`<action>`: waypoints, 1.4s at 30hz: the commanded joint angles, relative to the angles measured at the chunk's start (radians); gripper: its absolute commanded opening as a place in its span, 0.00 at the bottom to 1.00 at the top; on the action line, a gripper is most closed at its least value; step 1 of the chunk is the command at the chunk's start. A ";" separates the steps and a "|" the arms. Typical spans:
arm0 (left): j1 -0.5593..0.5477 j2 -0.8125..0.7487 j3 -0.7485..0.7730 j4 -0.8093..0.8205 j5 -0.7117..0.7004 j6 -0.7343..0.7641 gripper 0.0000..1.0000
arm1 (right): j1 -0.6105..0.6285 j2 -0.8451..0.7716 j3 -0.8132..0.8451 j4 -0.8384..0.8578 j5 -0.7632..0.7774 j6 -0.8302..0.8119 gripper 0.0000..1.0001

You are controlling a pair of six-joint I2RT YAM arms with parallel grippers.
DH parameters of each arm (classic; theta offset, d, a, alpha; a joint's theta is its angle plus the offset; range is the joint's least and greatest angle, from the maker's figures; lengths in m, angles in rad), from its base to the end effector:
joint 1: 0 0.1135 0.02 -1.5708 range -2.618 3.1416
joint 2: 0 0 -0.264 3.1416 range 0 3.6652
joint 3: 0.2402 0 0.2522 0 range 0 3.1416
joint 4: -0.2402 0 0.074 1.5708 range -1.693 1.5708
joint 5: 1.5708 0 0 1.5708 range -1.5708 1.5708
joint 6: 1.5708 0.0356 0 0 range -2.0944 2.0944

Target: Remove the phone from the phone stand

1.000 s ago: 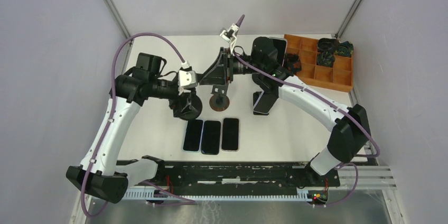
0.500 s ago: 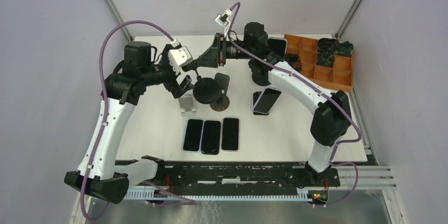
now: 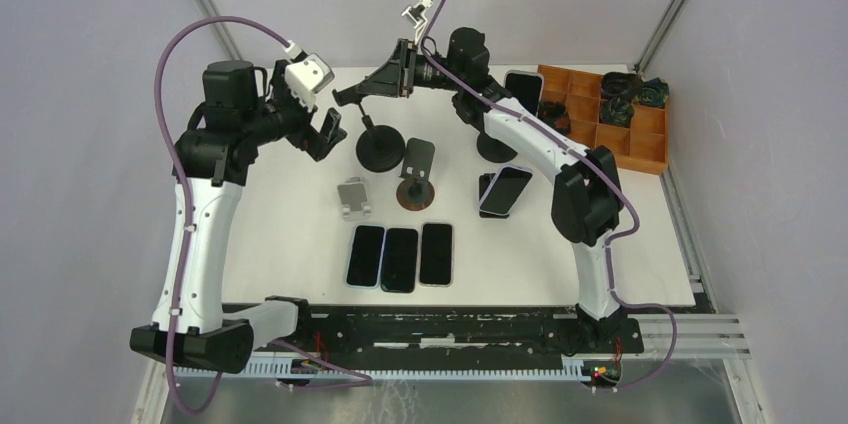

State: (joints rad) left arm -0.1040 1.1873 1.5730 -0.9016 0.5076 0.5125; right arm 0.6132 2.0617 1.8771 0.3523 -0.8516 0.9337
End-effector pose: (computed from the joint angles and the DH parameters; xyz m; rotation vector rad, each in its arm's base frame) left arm 0.2141 -0.0397 0.4542 0.8967 1.8180 -0.2723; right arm 0.3872 0.3052 0.3766 -0.5745 1.6643 1.7861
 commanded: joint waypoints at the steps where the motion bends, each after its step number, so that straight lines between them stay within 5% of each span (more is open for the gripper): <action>1: 0.006 -0.027 -0.013 0.032 0.033 -0.043 1.00 | 0.000 0.029 0.111 0.189 0.027 0.105 0.00; 20: 0.007 -0.047 -0.081 0.060 0.103 -0.065 1.00 | -0.039 0.276 0.169 0.361 0.110 0.136 0.00; 42: 0.007 -0.058 -0.146 0.054 0.155 -0.043 1.00 | -0.072 0.384 0.143 0.554 0.164 0.234 0.00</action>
State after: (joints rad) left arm -0.1013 1.1526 1.4315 -0.8734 0.6323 0.4835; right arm 0.5446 2.4413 1.9743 0.7219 -0.7094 1.0897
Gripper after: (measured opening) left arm 0.997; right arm 0.403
